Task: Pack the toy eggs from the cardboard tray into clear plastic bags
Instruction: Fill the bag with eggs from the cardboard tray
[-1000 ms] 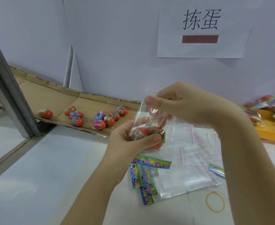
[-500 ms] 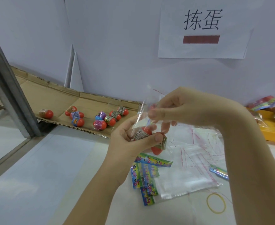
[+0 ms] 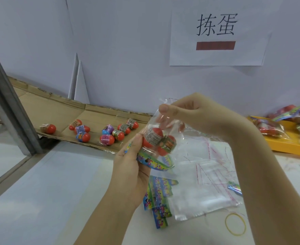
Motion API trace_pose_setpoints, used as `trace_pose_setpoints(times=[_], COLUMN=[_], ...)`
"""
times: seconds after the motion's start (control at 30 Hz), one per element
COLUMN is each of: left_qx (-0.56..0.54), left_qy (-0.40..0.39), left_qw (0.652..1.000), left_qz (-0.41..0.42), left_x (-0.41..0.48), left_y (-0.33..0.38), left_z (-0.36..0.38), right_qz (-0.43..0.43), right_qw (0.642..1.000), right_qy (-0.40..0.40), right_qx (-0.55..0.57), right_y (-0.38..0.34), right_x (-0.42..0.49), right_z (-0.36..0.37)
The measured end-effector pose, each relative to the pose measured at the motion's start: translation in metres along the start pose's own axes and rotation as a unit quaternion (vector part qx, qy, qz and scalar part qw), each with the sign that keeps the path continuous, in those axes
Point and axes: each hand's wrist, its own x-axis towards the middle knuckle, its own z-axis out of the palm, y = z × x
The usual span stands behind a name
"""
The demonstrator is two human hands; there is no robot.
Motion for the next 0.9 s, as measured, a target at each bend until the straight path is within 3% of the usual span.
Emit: trace_pose_setpoints(times=[0.2,0.47,0.73,0.8,0.9], left_qx=[-0.037,-0.028,0.023,0.047,0.024], left_qy=[-0.019,-0.089,-0.004,0.016,0.065], left_qw=[0.999,0.996,0.999,0.996,0.993], left_qz=[-0.023,0.000,0.036,0.068,0.092], left_x=[-0.003,-0.006,0.004,0.008,0.020], left_y=[0.001,-0.006,-0.014,-0.008,0.014], left_z=[0.002,0.002,-0.005,-0.008,-0.023], right_qz=[0.002,0.011,0.023,0.026,0.007], right_qw=[1.000,0.995,0.992,0.977,0.877], right_qy=[-0.008,0.074,0.100,0.205,0.474], right_qx=[-0.011,0.073,0.068,0.055,0.080], right_y=[-0.001,0.004,0.005,0.011,0.026], right_x=[0.005,0.012,0.022,0.026,0.035], right_z=[0.007,0.012,0.024,0.027,0.032])
